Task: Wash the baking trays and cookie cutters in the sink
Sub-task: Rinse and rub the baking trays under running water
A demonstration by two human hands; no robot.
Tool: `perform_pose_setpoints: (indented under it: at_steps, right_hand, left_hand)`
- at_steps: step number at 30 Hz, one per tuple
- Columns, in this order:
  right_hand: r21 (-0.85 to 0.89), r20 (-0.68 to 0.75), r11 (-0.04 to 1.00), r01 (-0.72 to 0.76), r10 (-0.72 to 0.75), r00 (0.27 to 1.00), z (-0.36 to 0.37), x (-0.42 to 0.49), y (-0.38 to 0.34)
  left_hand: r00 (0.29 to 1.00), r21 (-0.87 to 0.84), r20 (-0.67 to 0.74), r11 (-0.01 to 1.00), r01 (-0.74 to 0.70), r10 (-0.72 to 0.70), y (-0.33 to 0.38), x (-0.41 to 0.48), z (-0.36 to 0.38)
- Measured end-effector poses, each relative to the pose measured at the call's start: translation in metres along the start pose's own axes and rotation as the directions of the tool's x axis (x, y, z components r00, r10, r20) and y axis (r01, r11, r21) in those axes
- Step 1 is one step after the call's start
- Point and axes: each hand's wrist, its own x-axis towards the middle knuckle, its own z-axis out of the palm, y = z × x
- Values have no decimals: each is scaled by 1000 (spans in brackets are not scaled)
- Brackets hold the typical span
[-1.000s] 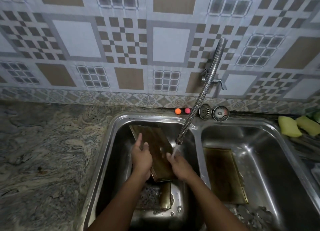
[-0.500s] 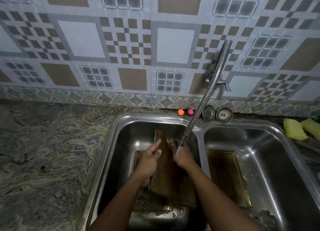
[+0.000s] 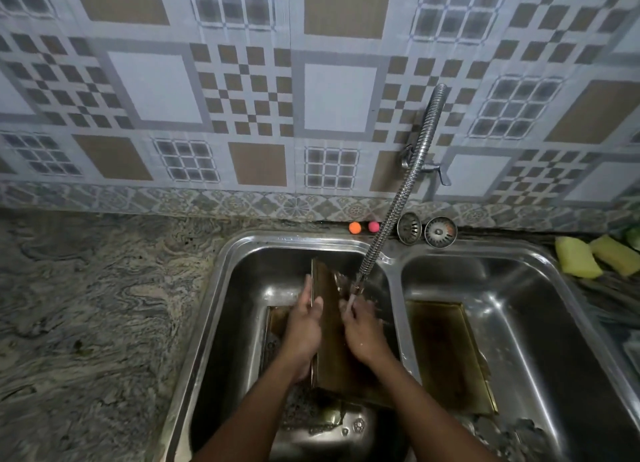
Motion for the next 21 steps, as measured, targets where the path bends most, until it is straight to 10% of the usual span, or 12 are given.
perform_pose_setpoints:
  at_steps: [2, 5, 8, 12, 16, 21]
  right_hand:
    - [325, 10, 941, 95, -103, 995, -2, -23, -27]
    - [804, 180, 575, -151, 6, 984, -22, -34, -37]
    - [890, 314, 341, -302, 21, 949, -39, -33, -28]
    - [898, 240, 353, -262, 107, 965, -49, -29, -17]
    - [878, 124, 428, -212, 224, 967, -67, -29, -8]
    - [740, 81, 623, -254, 292, 953, -71, -34, -7]
  left_hand:
    - [1000, 0, 4, 1000, -3, 3, 6, 4, 8]
    - [998, 52, 65, 999, 8, -11, 4, 10, 15]
    - [990, 174, 133, 985, 11, -35, 2, 7, 14]
    - [982, 278, 180, 961, 8, -60, 5, -4, 4]
    - [996, 577, -82, 817, 10, 45, -8, 1, -20]
    - [953, -33, 93, 956, 292, -288, -1, -3, -31]
